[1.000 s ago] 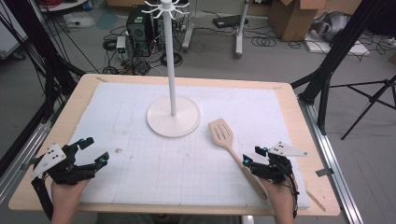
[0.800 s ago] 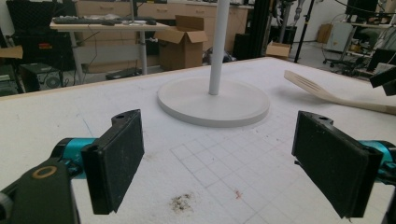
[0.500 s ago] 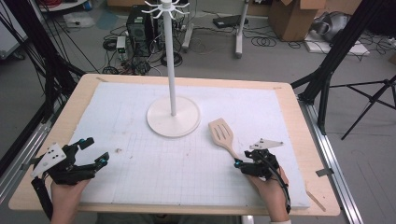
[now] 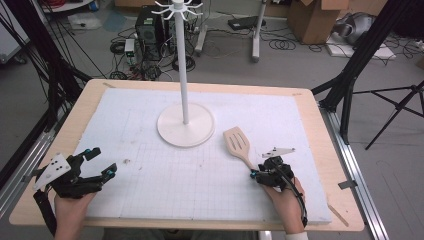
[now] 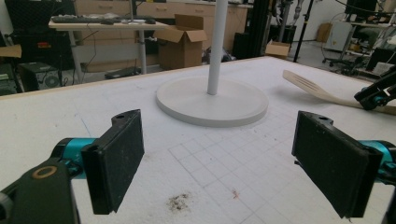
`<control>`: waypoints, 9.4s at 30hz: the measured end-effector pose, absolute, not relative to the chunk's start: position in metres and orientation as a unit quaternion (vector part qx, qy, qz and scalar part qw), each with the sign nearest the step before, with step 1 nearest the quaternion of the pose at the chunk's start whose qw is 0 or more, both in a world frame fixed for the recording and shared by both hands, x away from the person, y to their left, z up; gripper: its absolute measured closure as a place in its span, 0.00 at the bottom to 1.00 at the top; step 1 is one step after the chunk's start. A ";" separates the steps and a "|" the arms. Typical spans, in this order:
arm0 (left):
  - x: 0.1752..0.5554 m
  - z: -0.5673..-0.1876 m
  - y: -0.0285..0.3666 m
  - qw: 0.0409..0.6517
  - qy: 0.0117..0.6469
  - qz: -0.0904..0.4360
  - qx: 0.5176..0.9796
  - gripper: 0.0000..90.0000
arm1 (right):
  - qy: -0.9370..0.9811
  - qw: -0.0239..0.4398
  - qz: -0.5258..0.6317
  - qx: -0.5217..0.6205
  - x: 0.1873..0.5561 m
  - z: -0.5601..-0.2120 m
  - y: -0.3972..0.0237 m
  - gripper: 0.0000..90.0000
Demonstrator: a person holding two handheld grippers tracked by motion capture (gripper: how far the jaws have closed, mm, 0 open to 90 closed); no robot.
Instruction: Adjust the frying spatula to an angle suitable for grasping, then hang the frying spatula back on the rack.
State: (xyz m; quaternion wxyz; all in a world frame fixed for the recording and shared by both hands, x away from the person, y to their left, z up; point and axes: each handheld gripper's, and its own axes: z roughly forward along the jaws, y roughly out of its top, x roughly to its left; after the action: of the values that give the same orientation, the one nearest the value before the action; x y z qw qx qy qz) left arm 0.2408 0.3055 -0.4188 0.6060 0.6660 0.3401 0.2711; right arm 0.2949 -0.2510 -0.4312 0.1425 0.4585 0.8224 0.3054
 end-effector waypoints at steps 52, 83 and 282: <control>0.238 -0.415 0.315 0.614 0.343 0.268 0.658 0.20 | 0.893 0.104 0.346 0.268 0.293 -0.380 -0.187 0.87; 0.237 -0.415 0.315 0.616 0.333 0.259 0.665 0.19 | 0.952 0.035 0.301 0.028 0.307 -0.421 -0.076 0.86; 0.307 -0.410 0.065 0.206 0.029 0.020 0.978 0.87 | 0.675 0.228 0.558 0.425 0.251 -0.426 -0.313 0.22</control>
State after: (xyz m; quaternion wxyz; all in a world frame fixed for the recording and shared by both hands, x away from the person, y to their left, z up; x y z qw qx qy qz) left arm 0.3074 0.0651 -0.4098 0.2064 0.9778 0.0292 0.0203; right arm 0.2509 -0.3133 -0.4263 0.2280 0.4254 0.6748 0.5583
